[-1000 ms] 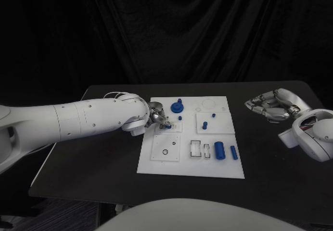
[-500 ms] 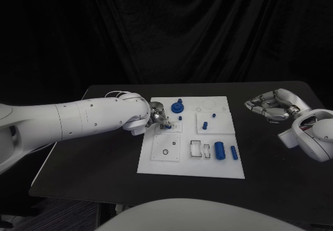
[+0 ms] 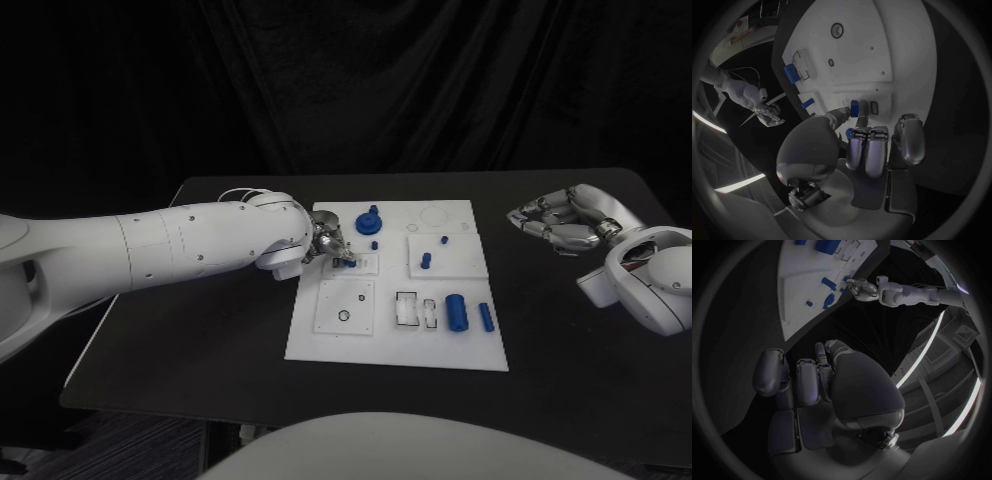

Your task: Assemble the parts on the task board

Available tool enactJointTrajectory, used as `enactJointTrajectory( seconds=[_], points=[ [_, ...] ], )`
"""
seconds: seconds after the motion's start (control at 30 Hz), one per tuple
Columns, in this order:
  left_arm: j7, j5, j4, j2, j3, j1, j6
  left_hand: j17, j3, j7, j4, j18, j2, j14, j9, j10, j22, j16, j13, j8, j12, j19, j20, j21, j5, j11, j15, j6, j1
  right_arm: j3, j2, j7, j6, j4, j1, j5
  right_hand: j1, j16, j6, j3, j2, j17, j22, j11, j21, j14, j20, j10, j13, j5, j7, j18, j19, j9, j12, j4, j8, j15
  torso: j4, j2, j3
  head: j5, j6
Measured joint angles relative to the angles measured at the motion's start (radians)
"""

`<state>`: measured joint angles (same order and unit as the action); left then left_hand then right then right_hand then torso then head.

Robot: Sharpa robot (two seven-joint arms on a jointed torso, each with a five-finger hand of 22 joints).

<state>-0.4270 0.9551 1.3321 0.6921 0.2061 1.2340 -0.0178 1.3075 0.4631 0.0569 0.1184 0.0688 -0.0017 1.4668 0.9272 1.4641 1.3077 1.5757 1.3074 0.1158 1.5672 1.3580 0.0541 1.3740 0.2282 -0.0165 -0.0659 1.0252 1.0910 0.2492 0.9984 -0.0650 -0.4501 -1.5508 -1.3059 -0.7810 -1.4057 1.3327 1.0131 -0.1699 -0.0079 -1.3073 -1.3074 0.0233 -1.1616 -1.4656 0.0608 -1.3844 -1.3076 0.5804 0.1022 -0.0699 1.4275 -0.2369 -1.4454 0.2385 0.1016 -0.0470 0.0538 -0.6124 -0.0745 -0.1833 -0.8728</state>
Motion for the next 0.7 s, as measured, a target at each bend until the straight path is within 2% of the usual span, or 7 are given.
enactJointTrajectory(
  seconds=[0.1,0.27,0.4,0.63,0.7],
  points=[
    [-0.001,0.002,-0.003,-0.002,0.0,0.0,-0.001,0.0,-0.023,0.0,0.022,0.0,0.002,-0.002,-0.004,0.003,0.0,0.0,0.0,-0.007,0.0,0.0,0.0,-0.007,-0.02,0.004,0.002,0.0,-0.018,0.0,0.0,0.0,0.0,0.0,0.0,0.0,0.0,0.0,0.0,0.0,0.0,0.0,0.0,0.0,0.0,0.0,0.0,0.0,0.0,0.0,0.0,0.0,0.0,0.0,0.0,0.0,0.0,0.0,-0.0001,0.0,-0.0002,-0.001,0.0],
    [-0.001,0.004,-0.005,-0.006,0.001,0.0,-0.002,0.0,-0.065,0.003,0.05,0.0,0.005,0.0,-0.02,0.003,0.0,0.0,0.0,-0.019,0.0,-0.003,0.003,-0.008,-0.034,0.004,0.007,-0.004,-0.033,0.0,0.001,0.001,0.001,0.0,0.0,0.0,0.0,0.0,0.0,0.0,0.0,0.0,0.0,0.0,0.0,0.0,0.0,0.0,0.0,0.0,0.0,0.0,0.0,0.0,0.0,0.0,0.0,0.0,-0.0003,0.0,-0.0002,-0.002,0.0],
    [-0.002,0.004,-0.005,-0.007,0.001,0.0,-0.002,0.0,-0.103,0.008,0.074,0.0,0.004,0.0,-0.02,0.002,0.0,0.0,0.0,-0.027,0.0,-0.007,0.007,-0.012,-0.04,0.011,0.007,-0.007,-0.048,0.0,0.001,0.002,0.002,0.0,0.0,0.0,0.0,-0.004,0.0,0.0,0.0,0.0,0.0,0.0,0.0,0.0,0.0,0.0,0.0,0.0,0.0,0.0,0.0,0.0,0.0,0.0,0.0,0.0,-0.0004,0.0,-0.0002,-0.003,0.0],
    [-0.003,0.004,-0.005,-0.007,0.001,-0.001,-0.002,0.0,-0.157,0.012,0.11,0.0,0.014,-0.003,-0.02,0.003,0.0,0.0,0.0,-0.033,0.0,-0.007,0.007,-0.016,-0.062,0.012,0.011,-0.004,-0.072,0.0,0.001,0.002,0.003,0.0,0.0,0.0,0.0,-0.004,0.0,0.0,0.0,0.0,0.0,0.0,0.0,0.0,0.0,0.0,0.0,0.0,0.0,0.0,0.0,0.0,0.0,0.0,0.0,0.0,-0.0006,0.0,-0.0002,-0.003,0.0],
    [-0.003,0.004,-0.005,-0.007,0.001,-0.001,-0.002,0.0,-0.174,0.012,0.119,0.0,0.01,-0.003,-0.02,0.003,0.0,0.0,0.0,-0.036,0.0,-0.007,0.007,-0.016,-0.069,0.012,0.011,-0.004,-0.076,0.0,0.001,0.002,0.003,0.0,0.0,-0.001,0.0,-0.004,0.0,0.0,0.0,0.0,0.0,0.0,0.0,0.0,0.0,0.0,0.0,0.0,0.0,0.0,0.0,0.0,0.0,0.0,0.0,0.0,-0.0007,0.0,-0.0002,-0.002,0.0]
  ],
)
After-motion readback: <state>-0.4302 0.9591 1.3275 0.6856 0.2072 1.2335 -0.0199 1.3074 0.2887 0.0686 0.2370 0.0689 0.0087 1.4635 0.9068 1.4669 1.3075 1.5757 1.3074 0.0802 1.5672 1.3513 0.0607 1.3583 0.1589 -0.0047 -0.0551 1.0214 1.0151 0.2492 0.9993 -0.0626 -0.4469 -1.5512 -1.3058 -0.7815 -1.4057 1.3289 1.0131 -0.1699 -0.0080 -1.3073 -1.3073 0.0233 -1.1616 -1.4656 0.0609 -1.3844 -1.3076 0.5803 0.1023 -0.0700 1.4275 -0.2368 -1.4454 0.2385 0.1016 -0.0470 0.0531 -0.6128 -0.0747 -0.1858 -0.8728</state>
